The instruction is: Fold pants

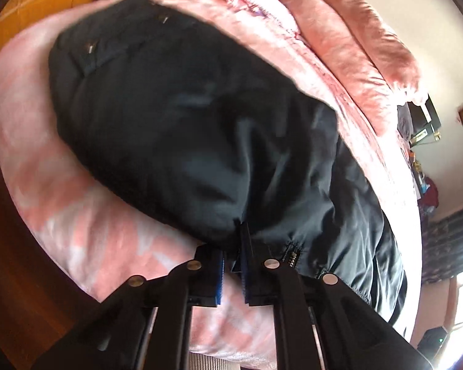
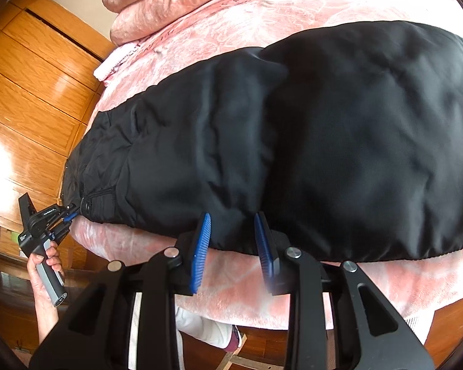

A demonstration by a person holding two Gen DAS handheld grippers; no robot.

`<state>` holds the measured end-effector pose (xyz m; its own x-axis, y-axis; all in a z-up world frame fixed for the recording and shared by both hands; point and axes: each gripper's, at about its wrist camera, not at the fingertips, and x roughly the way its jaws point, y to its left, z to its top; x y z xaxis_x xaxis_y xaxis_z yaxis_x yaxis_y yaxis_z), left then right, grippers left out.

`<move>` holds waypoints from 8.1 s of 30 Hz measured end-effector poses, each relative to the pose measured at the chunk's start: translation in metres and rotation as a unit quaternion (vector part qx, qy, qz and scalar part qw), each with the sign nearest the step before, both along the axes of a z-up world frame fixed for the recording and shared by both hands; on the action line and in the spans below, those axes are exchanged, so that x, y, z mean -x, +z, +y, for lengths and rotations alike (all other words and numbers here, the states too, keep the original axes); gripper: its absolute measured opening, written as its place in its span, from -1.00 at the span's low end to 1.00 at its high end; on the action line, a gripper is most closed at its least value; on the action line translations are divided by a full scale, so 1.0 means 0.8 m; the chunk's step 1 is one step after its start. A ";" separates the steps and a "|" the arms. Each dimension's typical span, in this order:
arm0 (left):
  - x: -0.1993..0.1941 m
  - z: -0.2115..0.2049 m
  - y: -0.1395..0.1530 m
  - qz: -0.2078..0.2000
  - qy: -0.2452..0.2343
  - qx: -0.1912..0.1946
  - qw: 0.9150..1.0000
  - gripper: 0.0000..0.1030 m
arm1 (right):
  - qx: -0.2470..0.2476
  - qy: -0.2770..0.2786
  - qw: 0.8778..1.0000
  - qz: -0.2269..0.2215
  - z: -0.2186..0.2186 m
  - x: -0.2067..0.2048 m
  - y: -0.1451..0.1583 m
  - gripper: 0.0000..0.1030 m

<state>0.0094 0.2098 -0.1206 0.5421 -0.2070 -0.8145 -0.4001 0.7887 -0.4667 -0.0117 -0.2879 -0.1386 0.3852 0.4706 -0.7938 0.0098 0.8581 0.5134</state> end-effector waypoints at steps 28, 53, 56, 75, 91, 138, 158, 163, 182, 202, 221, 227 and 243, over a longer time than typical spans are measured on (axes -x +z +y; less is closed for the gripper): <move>-0.016 0.147 -0.010 0.016 0.138 0.059 0.988 -0.14 | -0.017 0.081 0.997 0.004 0.071 0.008 0.018 -0.38; 0.043 -0.019 0.010 0.000 0.006 0.064 0.998 -0.01 | -0.107 0.029 0.994 0.018 0.000 0.033 0.012 0.05; 0.040 -0.110 -0.001 0.016 -0.064 0.112 0.991 -0.01 | -0.137 0.014 0.990 0.034 -0.016 0.037 0.000 0.05; -0.019 -0.226 -0.008 -0.026 -0.081 0.157 0.984 -0.52 | -0.195 -0.081 0.977 -0.027 -0.067 0.011 -0.003 -0.80; -0.004 -0.270 -0.016 0.000 -0.109 0.089 0.990 -0.09 | -0.167 -0.122 0.978 0.009 -0.133 0.043 -0.028 -0.24; 0.042 -0.419 0.051 -0.065 -0.260 -0.010 0.963 0.14 | -0.109 -0.305 0.946 -0.024 -0.334 0.053 -0.070 -0.83; 0.029 -0.335 0.050 -0.057 -0.204 -0.023 0.977 0.13 | 0.037 -0.236 0.957 -0.165 -0.222 0.029 0.115 -0.83; 0.028 -0.295 0.069 -0.077 -0.172 -0.033 0.981 0.18 | 0.101 -0.133 0.961 -0.221 -0.111 0.000 0.171 -0.80; 0.029 -0.156 0.069 -0.077 -0.059 -0.015 0.995 0.27 | 0.188 0.139 0.958 -0.166 0.193 -0.053 0.065 -0.55; 0.021 -0.167 0.072 -0.068 -0.083 -0.025 0.994 0.39 | 0.102 0.163 0.973 -0.128 0.198 -0.030 0.068 0.20; 0.029 -0.116 0.049 -0.054 -0.035 -0.002 0.998 0.42 | 0.061 0.201 0.969 -0.131 0.255 -0.054 0.079 -0.85; 0.032 -0.115 0.045 -0.045 -0.036 -0.006 0.998 0.44 | 0.057 0.202 0.974 -0.080 0.257 -0.068 0.036 -0.60; -0.044 -0.304 0.090 -0.097 -0.254 -0.068 0.960 0.53 | -0.036 -0.008 0.998 -0.051 -0.043 -0.033 0.075 0.22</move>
